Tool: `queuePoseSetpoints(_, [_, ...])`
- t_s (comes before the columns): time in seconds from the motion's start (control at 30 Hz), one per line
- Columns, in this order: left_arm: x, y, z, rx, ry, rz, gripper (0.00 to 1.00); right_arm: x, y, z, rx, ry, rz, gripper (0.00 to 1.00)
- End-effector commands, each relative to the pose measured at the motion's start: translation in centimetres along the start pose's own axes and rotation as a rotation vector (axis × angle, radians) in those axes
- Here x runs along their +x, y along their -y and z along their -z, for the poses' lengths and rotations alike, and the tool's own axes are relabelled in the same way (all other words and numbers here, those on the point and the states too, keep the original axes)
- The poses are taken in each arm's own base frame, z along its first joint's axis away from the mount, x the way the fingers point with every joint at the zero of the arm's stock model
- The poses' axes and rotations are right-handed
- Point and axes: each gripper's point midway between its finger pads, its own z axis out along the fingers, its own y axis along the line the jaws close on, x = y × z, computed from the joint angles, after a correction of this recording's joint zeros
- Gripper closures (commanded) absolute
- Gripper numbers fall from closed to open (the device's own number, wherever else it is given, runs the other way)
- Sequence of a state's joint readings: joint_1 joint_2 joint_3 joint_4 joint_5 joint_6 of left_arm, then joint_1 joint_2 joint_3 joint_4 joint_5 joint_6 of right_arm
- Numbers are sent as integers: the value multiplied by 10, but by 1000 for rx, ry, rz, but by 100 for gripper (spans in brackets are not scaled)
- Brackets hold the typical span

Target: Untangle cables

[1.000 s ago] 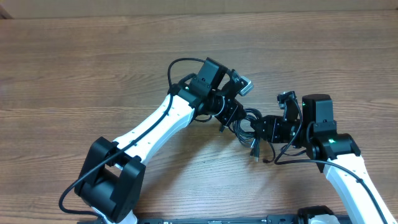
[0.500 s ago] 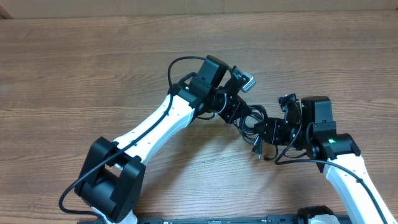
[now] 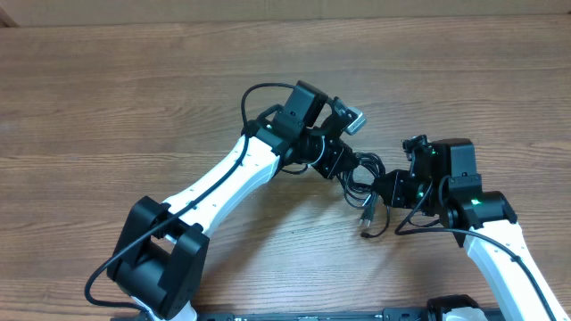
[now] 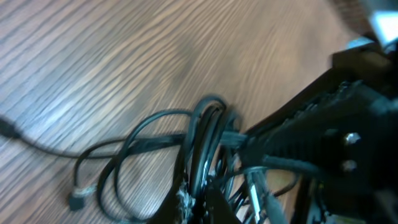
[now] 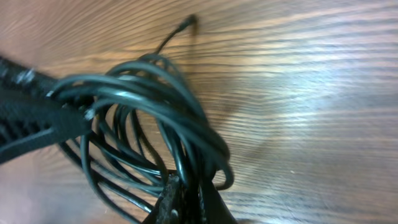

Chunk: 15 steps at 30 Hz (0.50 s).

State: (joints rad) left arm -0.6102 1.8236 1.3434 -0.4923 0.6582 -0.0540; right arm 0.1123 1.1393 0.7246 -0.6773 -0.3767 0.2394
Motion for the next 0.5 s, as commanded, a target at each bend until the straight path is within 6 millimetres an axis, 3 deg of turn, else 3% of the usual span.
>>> queuePoseSetpoints(0.0, [-3, -38, 18, -182, 17, 65, 96, -14, 28, 7, 172, 65, -130, 96])
queuePoseSetpoints(0.03, [0, -57, 25, -258, 16, 118, 96, -13, 39, 9, 237, 79, -190, 96])
queuePoseSetpoints(0.17, [6, -86, 42, -355, 19, 200, 96, -4, 73, 20, 428, 114, -342, 96])
queuePoseSetpoints(0.33, [12, -103, 55, -381, 16, 252, 96, 6, 95, 33, 570, 140, -444, 96])
queuePoseSetpoints(0.47, [17, -106, 58, -389, 3, 271, 96, 7, 100, 36, 597, 154, -478, 96])
